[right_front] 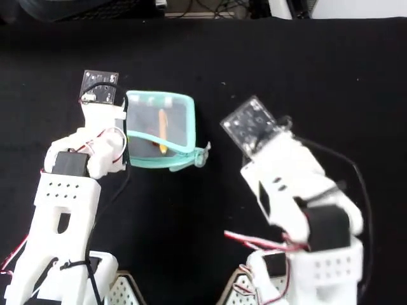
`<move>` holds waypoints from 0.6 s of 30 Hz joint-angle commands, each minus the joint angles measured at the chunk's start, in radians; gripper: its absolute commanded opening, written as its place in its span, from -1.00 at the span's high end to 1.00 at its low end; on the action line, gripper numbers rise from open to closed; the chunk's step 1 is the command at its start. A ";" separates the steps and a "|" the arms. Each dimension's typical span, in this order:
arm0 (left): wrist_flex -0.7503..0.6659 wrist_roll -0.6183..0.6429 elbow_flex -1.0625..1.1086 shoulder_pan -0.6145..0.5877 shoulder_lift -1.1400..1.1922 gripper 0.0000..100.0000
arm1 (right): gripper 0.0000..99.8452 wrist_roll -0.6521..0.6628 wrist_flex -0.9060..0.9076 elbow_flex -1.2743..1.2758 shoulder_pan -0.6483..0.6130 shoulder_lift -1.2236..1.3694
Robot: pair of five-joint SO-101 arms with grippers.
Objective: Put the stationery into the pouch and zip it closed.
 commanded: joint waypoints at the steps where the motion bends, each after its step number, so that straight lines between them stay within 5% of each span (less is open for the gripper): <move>1: -0.003 -0.002 0.012 -0.008 0.014 0.94 | 0.98 -0.081 0.018 -0.124 -0.021 -0.076; 9: -0.003 -0.002 0.012 -0.008 0.014 0.94 | 0.98 -0.250 -0.037 -0.156 -0.359 -0.305; 18: -0.003 -0.002 0.012 -0.010 0.014 0.94 | 0.98 -0.319 -0.451 0.159 -0.578 -0.397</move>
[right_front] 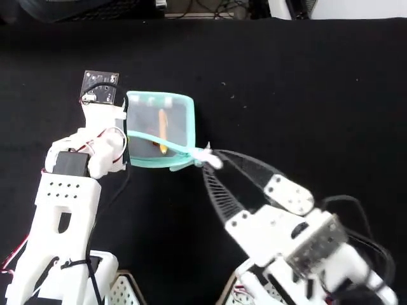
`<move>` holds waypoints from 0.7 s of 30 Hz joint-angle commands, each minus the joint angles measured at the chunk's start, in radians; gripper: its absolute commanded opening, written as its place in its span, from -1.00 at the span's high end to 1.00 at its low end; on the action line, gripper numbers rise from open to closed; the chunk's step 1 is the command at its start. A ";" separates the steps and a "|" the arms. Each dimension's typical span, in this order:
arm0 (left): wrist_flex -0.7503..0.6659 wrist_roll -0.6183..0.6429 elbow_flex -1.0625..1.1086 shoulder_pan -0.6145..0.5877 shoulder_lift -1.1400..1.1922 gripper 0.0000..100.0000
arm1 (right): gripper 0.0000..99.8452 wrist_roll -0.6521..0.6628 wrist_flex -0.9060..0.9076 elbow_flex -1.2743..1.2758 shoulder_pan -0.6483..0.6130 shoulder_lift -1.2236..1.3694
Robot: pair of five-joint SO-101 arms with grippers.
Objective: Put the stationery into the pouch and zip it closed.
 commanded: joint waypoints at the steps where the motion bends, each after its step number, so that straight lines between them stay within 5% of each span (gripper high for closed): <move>1: -0.003 -0.002 0.012 -0.010 0.014 0.94 | 0.98 -0.012 -0.161 0.108 -0.041 -0.008; 21: -0.003 -0.002 0.012 -0.008 0.014 0.94 | 0.98 -0.011 -0.278 0.087 -0.106 -0.002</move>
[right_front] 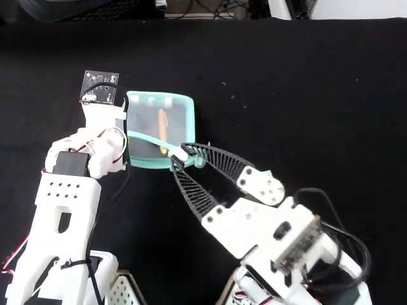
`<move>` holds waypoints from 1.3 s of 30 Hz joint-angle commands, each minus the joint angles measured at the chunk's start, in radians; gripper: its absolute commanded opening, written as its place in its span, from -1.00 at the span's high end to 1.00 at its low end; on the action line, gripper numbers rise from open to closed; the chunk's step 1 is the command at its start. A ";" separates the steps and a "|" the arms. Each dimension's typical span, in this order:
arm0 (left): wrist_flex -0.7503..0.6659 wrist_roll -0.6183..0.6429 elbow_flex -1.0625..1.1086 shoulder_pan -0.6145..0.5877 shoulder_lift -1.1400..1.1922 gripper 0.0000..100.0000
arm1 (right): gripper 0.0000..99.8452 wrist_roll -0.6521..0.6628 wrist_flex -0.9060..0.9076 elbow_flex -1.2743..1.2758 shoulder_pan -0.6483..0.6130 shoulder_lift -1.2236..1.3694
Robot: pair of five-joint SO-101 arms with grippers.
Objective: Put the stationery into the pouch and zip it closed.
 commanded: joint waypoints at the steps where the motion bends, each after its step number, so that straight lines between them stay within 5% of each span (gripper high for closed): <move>1: -0.003 -0.002 0.010 -0.010 0.014 0.94 | 0.98 -0.008 -0.011 -0.047 -0.006 0.008; 22: -0.017 -0.002 0.016 -0.007 0.014 0.94 | 0.98 -0.002 -0.230 0.255 0.002 0.010; 39: -0.017 -0.002 0.016 -0.010 0.014 0.94 | 0.98 0.000 -0.376 0.616 0.135 0.002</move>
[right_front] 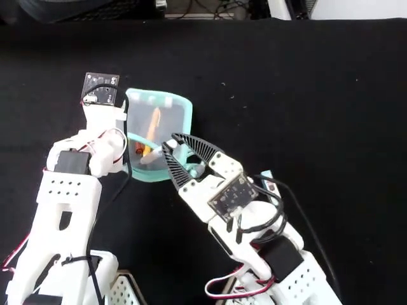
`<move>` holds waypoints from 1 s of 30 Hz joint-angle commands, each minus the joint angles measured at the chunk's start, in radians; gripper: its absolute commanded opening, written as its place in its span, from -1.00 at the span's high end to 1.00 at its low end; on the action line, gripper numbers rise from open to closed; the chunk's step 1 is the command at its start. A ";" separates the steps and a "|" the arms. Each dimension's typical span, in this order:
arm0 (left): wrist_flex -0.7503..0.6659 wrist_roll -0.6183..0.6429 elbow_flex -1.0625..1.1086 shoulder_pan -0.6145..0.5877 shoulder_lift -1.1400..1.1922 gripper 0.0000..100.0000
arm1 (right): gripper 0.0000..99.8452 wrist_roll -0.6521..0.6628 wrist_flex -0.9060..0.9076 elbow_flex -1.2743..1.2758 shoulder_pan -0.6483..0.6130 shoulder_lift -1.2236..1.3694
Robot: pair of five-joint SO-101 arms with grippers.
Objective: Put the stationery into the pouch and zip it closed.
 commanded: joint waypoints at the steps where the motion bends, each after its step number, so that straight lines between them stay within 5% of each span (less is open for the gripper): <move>1: -0.003 -0.002 0.001 -0.008 0.011 0.94 | 0.98 0.005 0.005 0.062 0.020 0.005; 13: -0.003 -0.002 -0.001 -0.005 0.011 0.94 | 0.98 0.095 0.338 -0.194 0.014 0.001; 30: -0.003 -0.002 -0.001 -0.005 0.011 0.94 | 0.98 0.120 0.425 -0.360 -0.089 0.007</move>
